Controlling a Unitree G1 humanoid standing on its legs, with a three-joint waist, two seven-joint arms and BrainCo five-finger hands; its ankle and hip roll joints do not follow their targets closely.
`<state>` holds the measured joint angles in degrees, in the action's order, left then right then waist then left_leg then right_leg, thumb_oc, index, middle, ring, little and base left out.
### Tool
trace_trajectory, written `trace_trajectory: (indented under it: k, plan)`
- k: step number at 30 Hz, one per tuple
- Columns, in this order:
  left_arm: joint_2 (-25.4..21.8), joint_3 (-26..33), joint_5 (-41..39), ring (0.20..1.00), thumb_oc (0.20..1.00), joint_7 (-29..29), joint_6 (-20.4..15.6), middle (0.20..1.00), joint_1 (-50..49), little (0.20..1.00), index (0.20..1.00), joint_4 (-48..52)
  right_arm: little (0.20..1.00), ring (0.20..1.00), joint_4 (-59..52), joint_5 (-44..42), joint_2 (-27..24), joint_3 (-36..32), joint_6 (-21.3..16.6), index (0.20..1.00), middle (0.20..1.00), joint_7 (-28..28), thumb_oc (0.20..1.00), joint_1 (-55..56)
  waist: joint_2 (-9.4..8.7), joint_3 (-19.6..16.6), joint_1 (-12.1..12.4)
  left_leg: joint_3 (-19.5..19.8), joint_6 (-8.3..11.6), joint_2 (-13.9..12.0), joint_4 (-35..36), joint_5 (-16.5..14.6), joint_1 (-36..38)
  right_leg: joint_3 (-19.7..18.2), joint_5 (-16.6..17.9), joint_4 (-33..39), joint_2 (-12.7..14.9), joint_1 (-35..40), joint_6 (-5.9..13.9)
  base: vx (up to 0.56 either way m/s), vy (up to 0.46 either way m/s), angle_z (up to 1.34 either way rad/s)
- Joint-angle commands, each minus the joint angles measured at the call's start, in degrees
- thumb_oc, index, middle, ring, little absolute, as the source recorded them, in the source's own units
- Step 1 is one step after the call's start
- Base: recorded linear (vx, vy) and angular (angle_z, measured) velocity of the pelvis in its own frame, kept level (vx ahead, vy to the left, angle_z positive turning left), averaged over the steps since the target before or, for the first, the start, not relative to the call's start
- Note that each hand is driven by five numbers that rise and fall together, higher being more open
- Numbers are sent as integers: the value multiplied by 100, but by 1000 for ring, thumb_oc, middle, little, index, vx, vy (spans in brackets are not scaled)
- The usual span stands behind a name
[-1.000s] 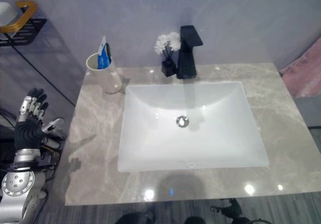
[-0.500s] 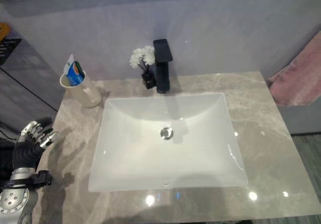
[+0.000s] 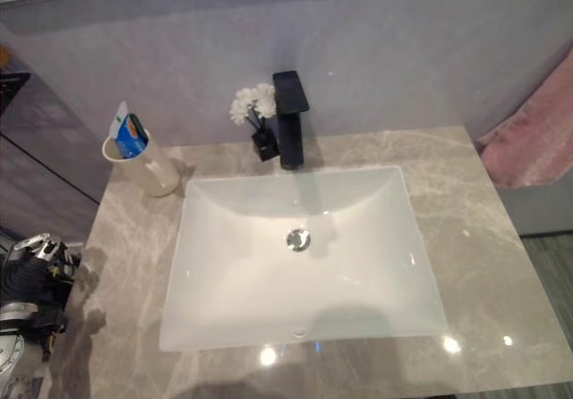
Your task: Put brush and paste in cup on sink, flatten towel.
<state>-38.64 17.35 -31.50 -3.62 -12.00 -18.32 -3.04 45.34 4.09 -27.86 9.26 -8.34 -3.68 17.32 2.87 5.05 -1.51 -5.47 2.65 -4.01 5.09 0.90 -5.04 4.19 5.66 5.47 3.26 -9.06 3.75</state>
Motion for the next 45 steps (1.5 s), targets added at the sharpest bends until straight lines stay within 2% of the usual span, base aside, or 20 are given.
trace_trajectory:
  k: [1, 22, 30, 37, 45]
  plan:
    - [-474, 228, -172, 200, 200, -150, -213, 200, 570, 200, 200, -184, 1000, 1000, -307, -128, -117, 93, -256, 1000, 1000, -74, 1000, -658, -185, 191, -148, -137, -115, 396, -44, -70, 9, -120, -439, -123, 220, 422, 427, -81, 17, -8]
    - [-1139, -455, -188, 200, 200, -401, -216, 200, 2036, 200, 200, -881, 1000, 1000, -462, -314, -260, 352, -287, 1000, 1000, -181, 1000, -1047, -279, 634, -312, -220, -53, 335, -25, 92, -681, -381, -230, -118, 172, -376, 428, -22, 1, -6]
    - [-1211, -641, -72, 200, 200, -421, -243, 200, 2282, 200, 200, -502, 1000, 1000, -397, -349, -224, 436, -306, 1000, 1000, -211, 1000, -1165, -282, 712, -327, -229, -42, 315, -46, 95, -749, -428, -270, -231, 138, -527, 393, 1, -6, -2]
    - [-1169, -536, -87, 200, 200, -337, -258, 200, 1994, 200, 200, -136, 1000, 1000, -358, -323, -227, 408, -319, 1000, 1000, -197, 1000, -1104, -245, 710, -295, -225, -34, 311, -54, 80, -691, -445, -328, -282, 112, -517, 365, 0, 0, 0]
    - [-828, -160, 288, 200, 200, -206, -112, 200, 1202, 200, 200, -42, 1000, 1000, -347, -197, -267, 346, -329, 1000, 1000, -75, 1000, -963, -178, 551, -206, -156, -14, 308, -22, 48, -446, -332, -400, -201, 109, -226, 331, 0, 0, 0]
